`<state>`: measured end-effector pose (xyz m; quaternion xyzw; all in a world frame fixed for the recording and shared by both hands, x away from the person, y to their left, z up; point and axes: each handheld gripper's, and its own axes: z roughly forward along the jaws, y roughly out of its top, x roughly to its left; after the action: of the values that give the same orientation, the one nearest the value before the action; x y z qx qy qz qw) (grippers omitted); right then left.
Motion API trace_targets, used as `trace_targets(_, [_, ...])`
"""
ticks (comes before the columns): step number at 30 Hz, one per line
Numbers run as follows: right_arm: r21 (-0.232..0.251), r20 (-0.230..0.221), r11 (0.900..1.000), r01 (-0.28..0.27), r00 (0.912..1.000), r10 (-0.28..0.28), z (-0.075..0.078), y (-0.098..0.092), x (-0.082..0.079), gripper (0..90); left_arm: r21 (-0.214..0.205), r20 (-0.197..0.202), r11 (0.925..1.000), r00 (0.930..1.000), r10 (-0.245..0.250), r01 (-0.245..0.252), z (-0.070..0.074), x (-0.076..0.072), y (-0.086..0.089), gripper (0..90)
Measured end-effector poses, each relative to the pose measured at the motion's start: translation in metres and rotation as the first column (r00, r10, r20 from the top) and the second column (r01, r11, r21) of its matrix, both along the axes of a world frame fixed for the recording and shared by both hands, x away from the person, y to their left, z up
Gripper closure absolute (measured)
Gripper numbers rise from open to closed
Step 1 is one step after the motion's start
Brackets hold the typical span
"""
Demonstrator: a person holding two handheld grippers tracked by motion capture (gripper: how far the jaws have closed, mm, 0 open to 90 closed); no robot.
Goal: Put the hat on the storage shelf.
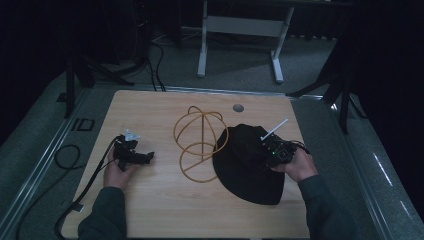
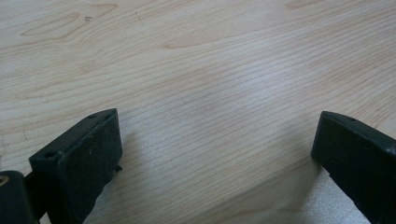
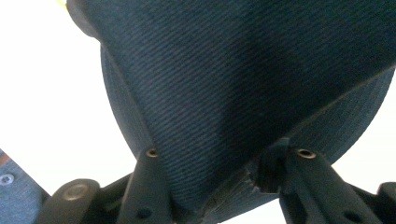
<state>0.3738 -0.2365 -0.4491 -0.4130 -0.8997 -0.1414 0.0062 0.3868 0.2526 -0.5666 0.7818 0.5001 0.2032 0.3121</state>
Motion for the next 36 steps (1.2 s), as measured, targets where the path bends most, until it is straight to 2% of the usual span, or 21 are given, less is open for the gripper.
trace_targets(4, [-0.004,-0.006,0.9999,-0.015,0.9999,0.015,0.002,0.0,0.002,79.0,-0.001,0.001,1.0,1.0,0.001,-0.001,0.0,0.0,0.0,2.0])
trace_targets(5, [-0.01,0.009,0.9997,-0.02,0.9998,0.02,0.004,0.0,0.003,83.0,-0.001,0.001,1.0,1.0,0.001,-0.001,0.0,0.0,0.0,1.9])
trace_targets(19, [-0.028,0.057,0.9993,-0.026,0.998,0.027,0.017,-0.009,0.004,85.8,0.0,0.0,1.0,1.0,0.0,0.0,0.0,0.0,0.0,2.0])
trace_targets(36, [-0.032,0.082,0.9983,-0.048,0.9953,0.05,0.03,-0.012,0.006,86.4,0.0,0.0,1.0,1.0,0.001,-0.001,0.0,0.0,0.0,2.0])
